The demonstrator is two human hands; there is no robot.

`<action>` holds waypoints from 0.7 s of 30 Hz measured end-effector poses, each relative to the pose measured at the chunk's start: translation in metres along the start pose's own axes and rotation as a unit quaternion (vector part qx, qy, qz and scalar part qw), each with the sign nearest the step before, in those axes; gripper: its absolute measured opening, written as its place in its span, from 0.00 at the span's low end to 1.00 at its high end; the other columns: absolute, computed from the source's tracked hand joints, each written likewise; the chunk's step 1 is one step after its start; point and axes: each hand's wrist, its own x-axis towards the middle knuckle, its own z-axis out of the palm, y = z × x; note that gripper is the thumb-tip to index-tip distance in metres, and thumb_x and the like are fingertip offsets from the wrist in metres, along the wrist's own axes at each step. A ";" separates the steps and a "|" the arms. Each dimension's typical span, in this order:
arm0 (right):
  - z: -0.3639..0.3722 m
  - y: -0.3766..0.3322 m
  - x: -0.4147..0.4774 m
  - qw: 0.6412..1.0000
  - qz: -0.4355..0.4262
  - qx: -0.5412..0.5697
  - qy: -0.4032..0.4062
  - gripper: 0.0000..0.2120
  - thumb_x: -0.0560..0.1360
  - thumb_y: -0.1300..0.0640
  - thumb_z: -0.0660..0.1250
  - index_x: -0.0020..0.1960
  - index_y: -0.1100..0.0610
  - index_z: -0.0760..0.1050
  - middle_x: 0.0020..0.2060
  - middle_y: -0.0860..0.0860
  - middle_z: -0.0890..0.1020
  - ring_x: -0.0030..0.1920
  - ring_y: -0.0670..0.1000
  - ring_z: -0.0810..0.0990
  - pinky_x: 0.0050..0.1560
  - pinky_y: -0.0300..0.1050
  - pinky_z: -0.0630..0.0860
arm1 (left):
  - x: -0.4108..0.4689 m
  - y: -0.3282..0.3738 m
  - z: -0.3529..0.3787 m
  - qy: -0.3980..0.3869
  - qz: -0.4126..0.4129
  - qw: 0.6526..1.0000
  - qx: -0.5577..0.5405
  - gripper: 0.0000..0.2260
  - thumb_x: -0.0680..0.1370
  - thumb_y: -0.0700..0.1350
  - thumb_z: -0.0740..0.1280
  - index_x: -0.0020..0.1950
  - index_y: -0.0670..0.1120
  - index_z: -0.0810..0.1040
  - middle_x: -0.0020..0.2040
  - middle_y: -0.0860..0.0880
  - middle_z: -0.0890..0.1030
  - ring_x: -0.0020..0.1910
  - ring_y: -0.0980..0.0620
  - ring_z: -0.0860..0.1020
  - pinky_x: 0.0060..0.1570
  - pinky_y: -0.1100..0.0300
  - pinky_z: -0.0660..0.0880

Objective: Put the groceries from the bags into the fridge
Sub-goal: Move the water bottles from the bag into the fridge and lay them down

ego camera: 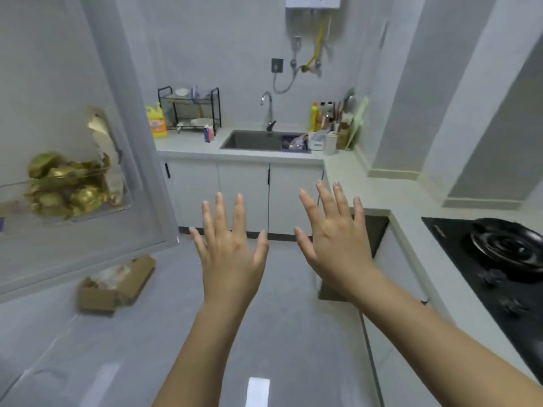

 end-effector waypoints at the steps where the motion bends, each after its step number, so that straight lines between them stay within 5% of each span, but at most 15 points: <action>1: 0.001 0.015 -0.003 1.000 0.018 -0.011 -0.004 0.32 0.77 0.42 0.63 0.77 0.52 0.61 0.75 0.59 0.64 0.76 0.62 0.60 0.71 0.67 0.58 | 0.005 0.014 0.009 -0.015 0.021 1.000 -0.007 0.31 0.81 0.58 0.56 0.80 0.52 0.48 0.80 0.47 0.45 0.78 0.46 0.39 0.73 0.41 0.40; 17: -0.010 0.253 -0.053 0.940 0.283 -0.178 -0.074 0.31 0.79 0.43 0.58 0.78 0.53 0.59 0.77 0.58 0.60 0.77 0.61 0.57 0.73 0.66 0.58 | 0.049 0.244 0.192 -0.166 0.320 0.922 -0.143 0.31 0.80 0.59 0.57 0.80 0.51 0.52 0.80 0.44 0.49 0.79 0.43 0.44 0.74 0.36 0.48; 21: -0.015 0.300 -0.072 0.907 0.355 -0.206 -0.097 0.31 0.81 0.41 0.52 0.80 0.50 0.48 0.79 0.55 0.50 0.79 0.58 0.47 0.75 0.63 0.48 | 0.046 0.293 0.228 -0.210 0.397 0.881 -0.151 0.31 0.79 0.61 0.50 0.80 0.50 0.50 0.80 0.44 0.48 0.79 0.43 0.42 0.74 0.36 0.48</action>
